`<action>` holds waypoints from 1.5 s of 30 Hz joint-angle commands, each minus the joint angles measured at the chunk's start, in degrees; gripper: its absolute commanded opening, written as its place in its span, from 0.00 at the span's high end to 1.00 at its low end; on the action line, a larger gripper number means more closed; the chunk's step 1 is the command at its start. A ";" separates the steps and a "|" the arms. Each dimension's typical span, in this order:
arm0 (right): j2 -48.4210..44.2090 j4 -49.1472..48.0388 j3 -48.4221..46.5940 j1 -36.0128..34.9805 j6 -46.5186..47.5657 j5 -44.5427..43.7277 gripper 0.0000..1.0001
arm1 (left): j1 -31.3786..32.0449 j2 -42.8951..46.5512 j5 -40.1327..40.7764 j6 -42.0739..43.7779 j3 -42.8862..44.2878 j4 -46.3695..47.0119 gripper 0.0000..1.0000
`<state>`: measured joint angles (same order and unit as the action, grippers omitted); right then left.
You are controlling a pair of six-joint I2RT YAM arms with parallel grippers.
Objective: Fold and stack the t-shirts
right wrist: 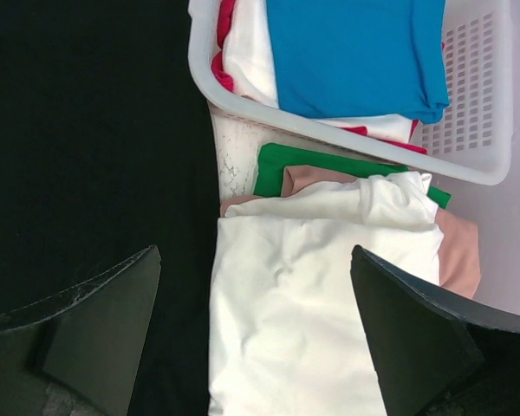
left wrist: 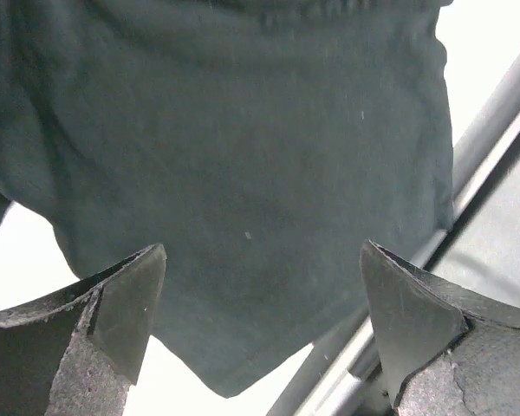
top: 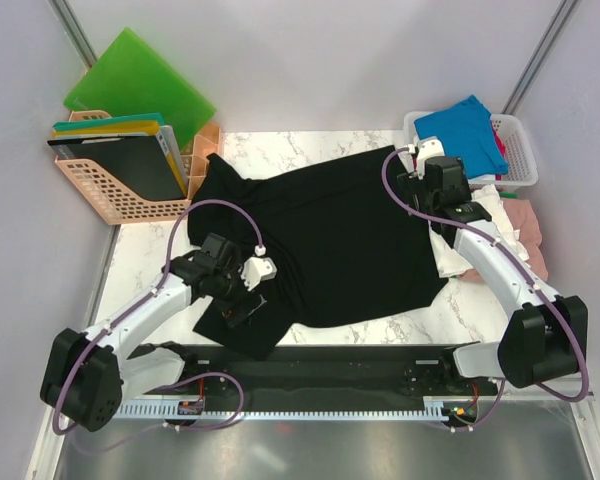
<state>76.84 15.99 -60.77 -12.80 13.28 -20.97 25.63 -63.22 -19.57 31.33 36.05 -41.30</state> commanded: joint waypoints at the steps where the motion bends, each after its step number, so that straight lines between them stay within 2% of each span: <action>1: 0.85 -0.34 -0.31 -0.03 -1.50 0.32 0.02 | 1.61 -1.20 0.76 -2.41 3.14 5.69 0.00; 6: 2.88 -0.17 -1.01 -0.03 -2.20 0.23 0.02 | 6.54 -8.65 5.58 -4.00 1.13 10.00 0.00; 8: 2.36 -0.17 -0.58 -0.03 -2.03 0.49 0.02 | 7.07 -11.65 10.68 -4.96 0.16 12.11 0.00; 13: 0.07 -0.26 1.18 0.05 -1.06 0.23 0.02 | 7.07 -14.83 14.38 -4.97 -1.60 12.82 0.00; 17: -1.34 -0.96 3.11 0.49 -0.01 -0.12 0.02 | 6.98 -12.11 17.72 -4.35 -3.53 11.42 0.00; 22: -2.04 -1.49 4.26 0.93 0.43 0.32 0.02 | 5.84 -5.96 18.26 -3.30 -3.01 4.22 0.00; 27: -1.43 -0.96 5.23 1.02 0.78 4.53 0.02 | 4.61 3.09 19.04 -3.21 -0.02 -2.19 0.00; 31: 0.68 -0.17 4.70 1.11 -0.18 6.64 0.02 | 2.94 6.43 21.50 -2.77 0.77 -6.51 0.00; 34: 1.03 -0.52 4.70 1.11 -0.97 8.48 0.02 | 0.83 8.37 20.46 -2.94 0.68 -7.39 0.00; 41: 1.47 -0.70 5.49 1.02 -1.50 8.93 0.02 | 0.74 8.91 14.31 -2.07 3.32 -5.82 0.00; 45: 0.68 -1.05 6.81 1.02 -1.24 8.40 0.02 | 0.74 5.05 9.31 -2.24 6.30 -5.20 0.00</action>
<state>78.39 16.32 -54.92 -11.88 12.82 -12.91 26.57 -55.83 -4.86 27.57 38.68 -47.77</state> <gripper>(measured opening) 0.982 0.995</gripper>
